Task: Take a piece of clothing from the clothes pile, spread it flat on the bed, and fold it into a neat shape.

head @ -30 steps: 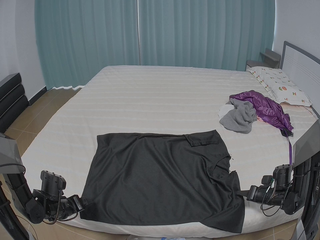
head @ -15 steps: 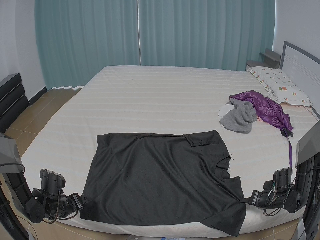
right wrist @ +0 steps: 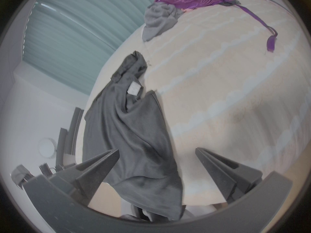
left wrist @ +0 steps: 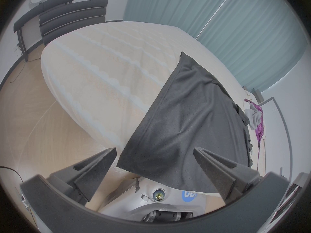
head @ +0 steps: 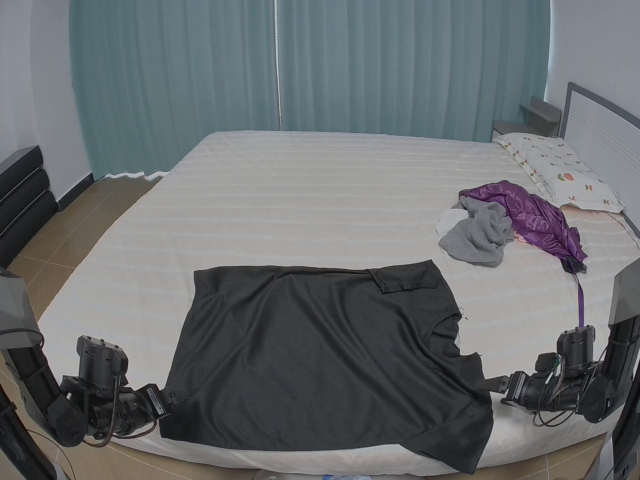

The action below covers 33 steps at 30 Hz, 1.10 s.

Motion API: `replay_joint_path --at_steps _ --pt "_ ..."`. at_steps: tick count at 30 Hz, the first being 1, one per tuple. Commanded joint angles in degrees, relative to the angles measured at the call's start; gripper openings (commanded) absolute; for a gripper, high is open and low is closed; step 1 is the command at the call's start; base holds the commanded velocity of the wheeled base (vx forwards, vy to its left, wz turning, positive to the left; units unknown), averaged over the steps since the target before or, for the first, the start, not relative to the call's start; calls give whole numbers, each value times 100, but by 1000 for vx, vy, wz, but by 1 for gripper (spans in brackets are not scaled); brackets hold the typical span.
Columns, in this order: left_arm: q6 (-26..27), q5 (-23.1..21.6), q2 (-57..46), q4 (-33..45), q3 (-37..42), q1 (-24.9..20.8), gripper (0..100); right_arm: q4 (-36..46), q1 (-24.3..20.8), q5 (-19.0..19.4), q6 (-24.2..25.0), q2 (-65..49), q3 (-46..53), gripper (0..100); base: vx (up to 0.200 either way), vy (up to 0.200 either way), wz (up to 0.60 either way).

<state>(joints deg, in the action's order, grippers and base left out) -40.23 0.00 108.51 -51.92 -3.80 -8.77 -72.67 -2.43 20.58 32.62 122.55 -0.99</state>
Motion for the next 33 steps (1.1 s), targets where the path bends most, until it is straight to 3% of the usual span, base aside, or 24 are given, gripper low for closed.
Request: replay_joint_path --at_steps 1,12,30,33 --pt "-161 -149 -242 -2 2 6 100 69 -56 8 456 -838 99 100 0 0 0" --pt "-565 -308 -251 -2 -24 33 100 517 -127 -36 587 -1708 99 100 0 0 0" --pt "-565 -369 -251 -2 -15 42 100 754 -127 -19 614 -1831 99 100 0 200 0" --pt "-565 -360 -251 -2 -15 42 100 754 -127 -19 614 -1831 99 100 0 0 0"
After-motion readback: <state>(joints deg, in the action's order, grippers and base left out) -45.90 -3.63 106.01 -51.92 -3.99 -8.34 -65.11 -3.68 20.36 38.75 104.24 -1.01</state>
